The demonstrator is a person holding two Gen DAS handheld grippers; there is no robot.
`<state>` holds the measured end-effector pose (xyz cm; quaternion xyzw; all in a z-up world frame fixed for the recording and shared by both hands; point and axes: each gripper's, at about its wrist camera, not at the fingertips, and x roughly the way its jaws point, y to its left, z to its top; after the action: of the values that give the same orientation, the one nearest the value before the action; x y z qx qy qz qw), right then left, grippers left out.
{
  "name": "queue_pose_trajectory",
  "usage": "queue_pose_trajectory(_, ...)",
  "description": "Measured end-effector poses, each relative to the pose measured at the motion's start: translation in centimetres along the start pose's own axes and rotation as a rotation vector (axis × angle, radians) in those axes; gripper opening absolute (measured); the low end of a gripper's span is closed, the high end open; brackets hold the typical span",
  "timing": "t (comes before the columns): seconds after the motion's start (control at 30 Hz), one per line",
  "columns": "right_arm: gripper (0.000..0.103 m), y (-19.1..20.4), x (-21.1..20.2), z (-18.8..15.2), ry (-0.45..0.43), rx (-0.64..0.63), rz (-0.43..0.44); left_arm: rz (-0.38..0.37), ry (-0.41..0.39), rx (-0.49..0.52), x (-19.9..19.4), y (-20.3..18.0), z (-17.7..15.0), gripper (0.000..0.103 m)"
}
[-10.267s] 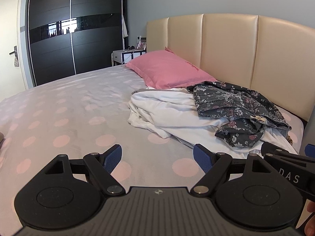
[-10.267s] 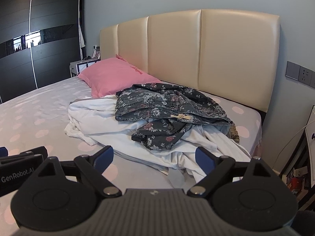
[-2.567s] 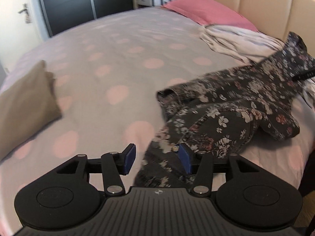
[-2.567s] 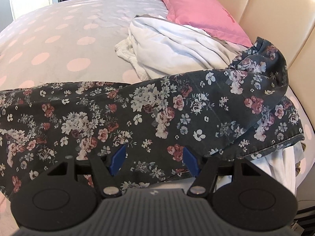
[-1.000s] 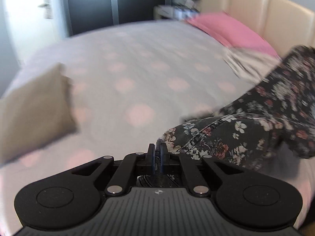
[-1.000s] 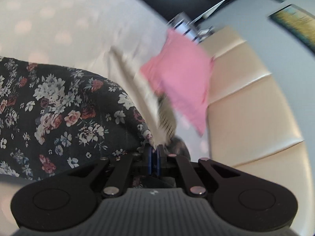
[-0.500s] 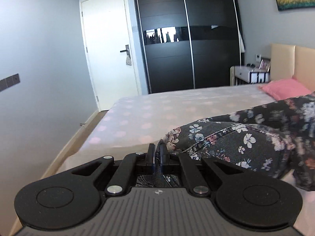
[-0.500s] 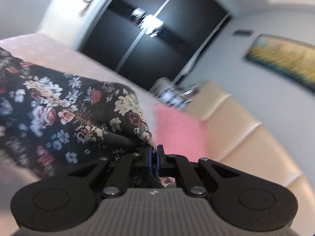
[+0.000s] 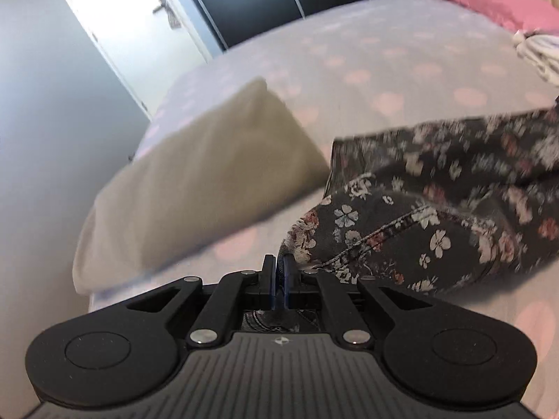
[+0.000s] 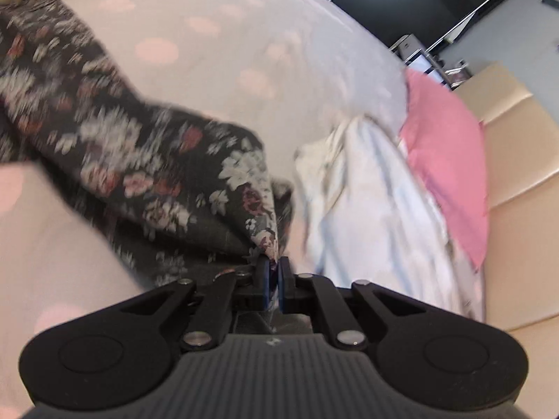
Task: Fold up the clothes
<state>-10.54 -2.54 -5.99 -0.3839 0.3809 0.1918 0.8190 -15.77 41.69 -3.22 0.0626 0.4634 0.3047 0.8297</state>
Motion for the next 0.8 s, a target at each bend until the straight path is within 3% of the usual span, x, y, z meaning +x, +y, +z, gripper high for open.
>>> queue_pose_trajectory(0.1,0.005,0.1,-1.2,-2.5,-0.040,0.000,0.061,-0.006,0.031,-0.017,0.6,0.2,-0.7,0.002)
queue_pose_trajectory(0.2,0.006,1.2,-2.6,-4.1,-0.064,-0.110,0.153,-0.001,0.054,-0.009,0.8,0.1,-1.3,0.002)
queue_pose_trajectory(0.37,0.006,4.5,-1.7,-7.3,0.115,-0.260,0.346,-0.001,0.073,-0.016,1.3,0.1,-1.2,0.002)
queue_pose_trajectory(0.47,0.007,6.6,-2.2,-9.2,0.144,-0.355,0.332,-0.004,0.070,-0.016,1.4,0.0,-1.3,0.003)
queue_pose_trajectory(0.57,0.014,6.2,-3.4,-9.2,0.112,-0.344,0.333,-0.002,0.078,-0.006,1.5,-0.1,-1.4,0.003)
queue_pose_trajectory(0.8,0.017,1.9,-3.9,-5.6,0.039,-0.268,0.230,0.002,0.086,0.009,1.7,-0.5,-1.5,0.003)
